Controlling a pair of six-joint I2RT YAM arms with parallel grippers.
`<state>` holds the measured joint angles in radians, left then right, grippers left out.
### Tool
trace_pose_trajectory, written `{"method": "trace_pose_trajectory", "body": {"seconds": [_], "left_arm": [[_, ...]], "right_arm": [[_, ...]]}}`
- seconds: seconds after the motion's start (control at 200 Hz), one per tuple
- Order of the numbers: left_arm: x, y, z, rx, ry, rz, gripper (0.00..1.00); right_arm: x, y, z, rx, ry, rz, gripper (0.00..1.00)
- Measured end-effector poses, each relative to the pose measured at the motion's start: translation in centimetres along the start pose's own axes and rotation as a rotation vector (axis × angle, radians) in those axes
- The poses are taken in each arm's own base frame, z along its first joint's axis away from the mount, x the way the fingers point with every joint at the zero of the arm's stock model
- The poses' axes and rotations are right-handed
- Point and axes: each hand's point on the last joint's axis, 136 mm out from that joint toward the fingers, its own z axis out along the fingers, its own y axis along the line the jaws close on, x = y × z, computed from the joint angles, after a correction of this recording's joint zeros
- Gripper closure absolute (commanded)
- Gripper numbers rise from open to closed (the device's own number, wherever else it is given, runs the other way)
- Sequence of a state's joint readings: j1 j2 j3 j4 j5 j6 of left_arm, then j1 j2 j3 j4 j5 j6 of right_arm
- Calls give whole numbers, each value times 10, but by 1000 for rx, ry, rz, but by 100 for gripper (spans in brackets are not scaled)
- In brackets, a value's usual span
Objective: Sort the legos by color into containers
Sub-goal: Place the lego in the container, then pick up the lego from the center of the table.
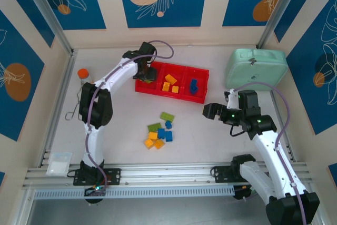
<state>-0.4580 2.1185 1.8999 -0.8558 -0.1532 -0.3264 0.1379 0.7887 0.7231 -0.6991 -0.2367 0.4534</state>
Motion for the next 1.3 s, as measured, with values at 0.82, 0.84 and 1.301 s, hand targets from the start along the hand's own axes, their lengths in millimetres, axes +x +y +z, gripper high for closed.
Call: {"method": "trace_pose_trajectory", "body": {"seconds": [0.82,0.84,1.301], "left_arm": [[33,14,-59,42,-55,-20,1],[37,15,-64,49,-61,-23,1],[149,-19,-66,152,78,30,1]], "right_arm": [[2,-3,4,10,23,13,1],[2,-4,5,12,27,15,1],[7,-10,11,43,64,30,1]]}}
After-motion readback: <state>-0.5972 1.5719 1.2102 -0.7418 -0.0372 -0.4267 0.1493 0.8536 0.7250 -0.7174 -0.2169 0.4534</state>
